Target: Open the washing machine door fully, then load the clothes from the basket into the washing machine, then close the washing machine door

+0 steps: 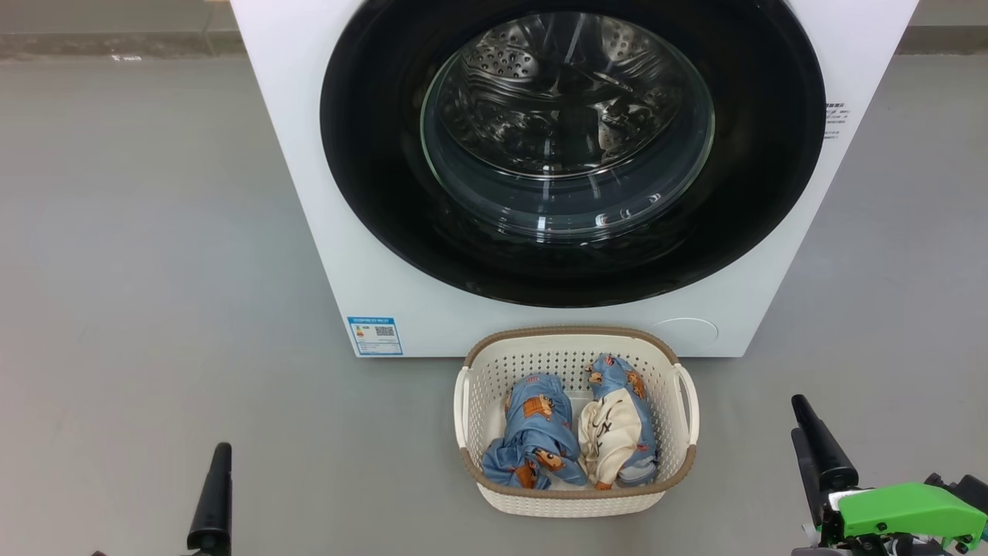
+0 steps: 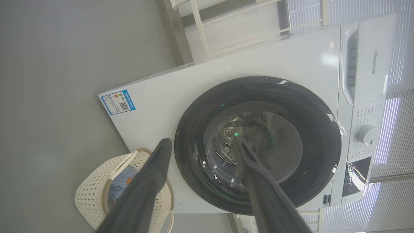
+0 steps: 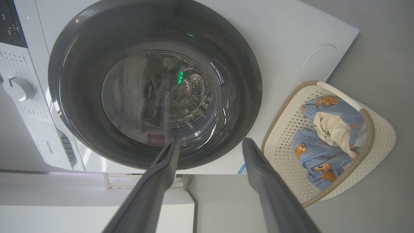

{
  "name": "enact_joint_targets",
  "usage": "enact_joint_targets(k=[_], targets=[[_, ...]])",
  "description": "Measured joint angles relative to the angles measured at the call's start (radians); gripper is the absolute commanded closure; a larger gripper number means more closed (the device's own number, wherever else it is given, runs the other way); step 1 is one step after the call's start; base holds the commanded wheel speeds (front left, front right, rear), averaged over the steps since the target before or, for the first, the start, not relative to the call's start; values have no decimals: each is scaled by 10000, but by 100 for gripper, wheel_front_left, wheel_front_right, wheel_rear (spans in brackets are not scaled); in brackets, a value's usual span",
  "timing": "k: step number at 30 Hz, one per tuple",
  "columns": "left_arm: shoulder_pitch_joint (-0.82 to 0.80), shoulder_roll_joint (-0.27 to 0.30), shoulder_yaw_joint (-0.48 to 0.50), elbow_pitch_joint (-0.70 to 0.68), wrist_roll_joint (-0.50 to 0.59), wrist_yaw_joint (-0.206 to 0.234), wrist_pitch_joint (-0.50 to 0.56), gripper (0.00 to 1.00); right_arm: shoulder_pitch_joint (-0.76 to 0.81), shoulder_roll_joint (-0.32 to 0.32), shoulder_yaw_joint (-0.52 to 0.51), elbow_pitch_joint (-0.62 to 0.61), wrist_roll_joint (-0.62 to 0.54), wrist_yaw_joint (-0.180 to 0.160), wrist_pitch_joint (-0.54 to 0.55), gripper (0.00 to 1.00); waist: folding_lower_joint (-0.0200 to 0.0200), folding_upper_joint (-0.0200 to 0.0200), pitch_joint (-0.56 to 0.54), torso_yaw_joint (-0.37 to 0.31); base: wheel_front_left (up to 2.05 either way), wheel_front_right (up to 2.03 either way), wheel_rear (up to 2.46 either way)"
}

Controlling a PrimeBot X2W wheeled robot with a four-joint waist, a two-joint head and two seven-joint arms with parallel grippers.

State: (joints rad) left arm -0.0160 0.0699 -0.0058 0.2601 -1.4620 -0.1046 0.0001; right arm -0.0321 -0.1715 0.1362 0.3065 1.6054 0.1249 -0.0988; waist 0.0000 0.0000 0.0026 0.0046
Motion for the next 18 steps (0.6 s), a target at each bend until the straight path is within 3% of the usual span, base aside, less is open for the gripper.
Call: enact_joint_targets(k=[18], targets=[[0, 88, -94, -27, 2529, -13, -447, 0, -214, -27, 171, 151, -2527, 0, -278, 0, 0, 0, -65, 2, 0, 0, 0]])
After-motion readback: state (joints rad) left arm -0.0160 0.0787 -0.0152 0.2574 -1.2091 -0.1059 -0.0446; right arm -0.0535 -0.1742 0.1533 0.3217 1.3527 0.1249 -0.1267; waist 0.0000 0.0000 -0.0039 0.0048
